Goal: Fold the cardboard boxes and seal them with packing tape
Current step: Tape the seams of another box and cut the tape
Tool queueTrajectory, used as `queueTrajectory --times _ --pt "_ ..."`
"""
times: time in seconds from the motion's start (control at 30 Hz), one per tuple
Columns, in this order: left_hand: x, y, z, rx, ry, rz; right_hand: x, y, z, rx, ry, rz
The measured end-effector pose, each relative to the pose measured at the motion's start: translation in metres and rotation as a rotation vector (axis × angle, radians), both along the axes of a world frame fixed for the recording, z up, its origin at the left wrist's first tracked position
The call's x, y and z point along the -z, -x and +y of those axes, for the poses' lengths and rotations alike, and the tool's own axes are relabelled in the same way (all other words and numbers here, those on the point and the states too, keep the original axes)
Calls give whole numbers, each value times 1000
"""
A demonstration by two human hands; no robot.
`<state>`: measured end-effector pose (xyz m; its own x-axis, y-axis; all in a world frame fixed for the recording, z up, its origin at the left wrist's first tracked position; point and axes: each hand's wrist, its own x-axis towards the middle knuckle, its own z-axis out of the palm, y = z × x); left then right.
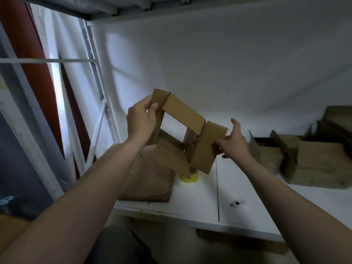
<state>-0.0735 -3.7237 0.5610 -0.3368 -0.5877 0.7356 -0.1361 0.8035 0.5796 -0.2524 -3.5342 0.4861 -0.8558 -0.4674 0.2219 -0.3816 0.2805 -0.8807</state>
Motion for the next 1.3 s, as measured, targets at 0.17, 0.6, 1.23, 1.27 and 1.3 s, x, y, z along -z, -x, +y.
queueTrajectory --times 0.17,0.6,1.23,1.27,1.3 --pt "41 44 37 129 -75 47 -5 37 59 186 156 75" --pt "144 151 65 204 -187 50 66 121 90 265 151 265" --pt "152 165 25 111 -25 -546 106 134 54 111 -58 594" --pt "154 166 24 119 -37 -496 106 133 52 97 -70 610" --pt "158 167 23 124 -54 -453 108 131 51 89 -83 622"
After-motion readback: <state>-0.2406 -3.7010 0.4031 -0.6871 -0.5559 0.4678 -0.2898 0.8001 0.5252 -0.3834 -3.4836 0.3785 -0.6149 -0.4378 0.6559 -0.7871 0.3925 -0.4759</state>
